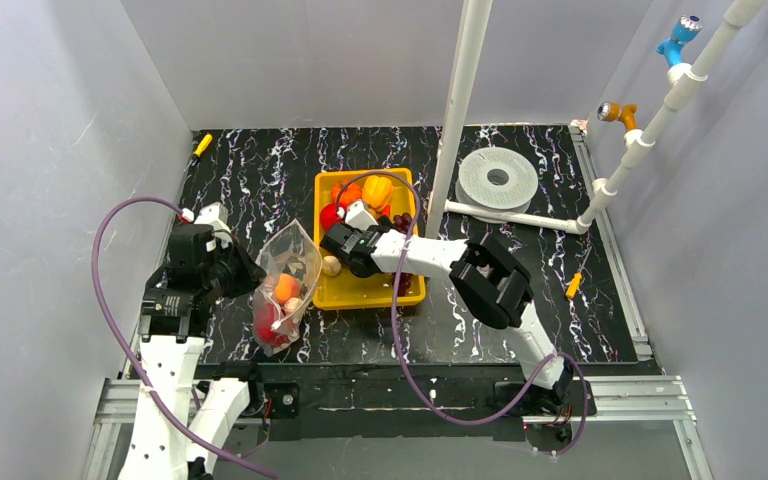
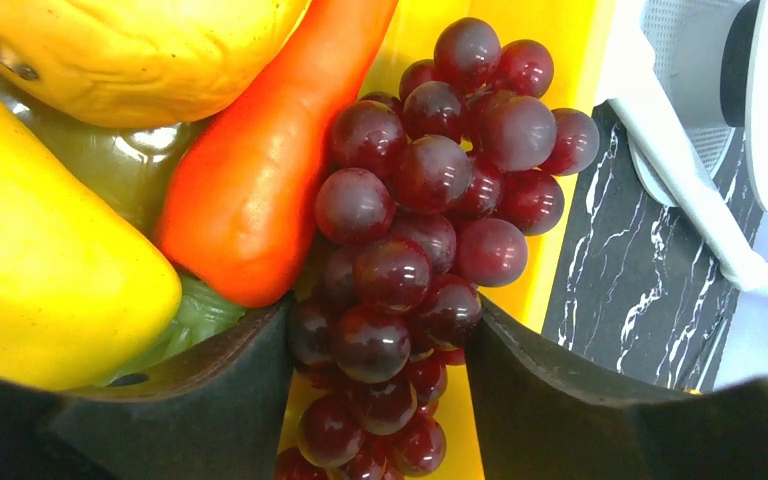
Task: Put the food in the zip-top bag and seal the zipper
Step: Pick up the fake fruit from the zipper food storage bag.
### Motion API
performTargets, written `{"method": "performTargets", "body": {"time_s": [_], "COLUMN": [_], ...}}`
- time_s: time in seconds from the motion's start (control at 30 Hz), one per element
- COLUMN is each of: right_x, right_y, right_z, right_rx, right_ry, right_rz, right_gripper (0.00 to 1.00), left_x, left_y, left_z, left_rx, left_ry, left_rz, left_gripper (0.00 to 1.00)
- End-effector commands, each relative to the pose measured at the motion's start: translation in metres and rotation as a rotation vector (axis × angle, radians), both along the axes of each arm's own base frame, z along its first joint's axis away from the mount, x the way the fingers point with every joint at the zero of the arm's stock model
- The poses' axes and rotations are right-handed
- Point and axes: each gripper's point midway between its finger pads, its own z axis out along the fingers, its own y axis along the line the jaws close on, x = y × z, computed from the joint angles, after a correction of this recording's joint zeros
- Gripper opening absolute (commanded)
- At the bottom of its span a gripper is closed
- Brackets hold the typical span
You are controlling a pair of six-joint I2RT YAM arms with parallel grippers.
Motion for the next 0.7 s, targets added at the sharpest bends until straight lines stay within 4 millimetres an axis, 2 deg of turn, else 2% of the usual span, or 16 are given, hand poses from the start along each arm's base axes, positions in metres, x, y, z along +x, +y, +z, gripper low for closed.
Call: {"method": "performTargets", "body": {"time_s": [0.0, 0.1, 0.3, 0.47, 0.67], "right_x": [0.000, 0.001, 0.001, -0.004, -0.009], "right_y": [-0.009, -0.007, 0.011, 0.025, 0.038], "right_z": [-0.016, -0.005, 0.038, 0.075, 0.119], "right_rx": [-0.044, -0.031, 0.072, 0.168, 0.250], "right_ry": [0.022, 0.009, -0.041, -0.050, -0.066], "right_rz": [-0.028, -0.014, 0.062, 0.101, 0.163], "right_gripper": [0.61, 0.47, 0.22, 0.13, 0.08], "left_x": [-0.003, -0.004, -0.003, -0.003, -0.003], "left_y": [0.000, 0.001, 0.002, 0.001, 0.002], "left_z": [0.004, 0.004, 0.001, 0.002, -0.001], "left_rx": [0.009, 0.013, 0.014, 0.010, 0.011], "left_ry": [-0.014, -0.013, -0.002, -0.003, 0.001], "left_rz": [-0.009, -0.007, -0.004, -0.003, 0.000], "left_gripper": [0.00, 0.00, 0.00, 0.00, 0.00]}}
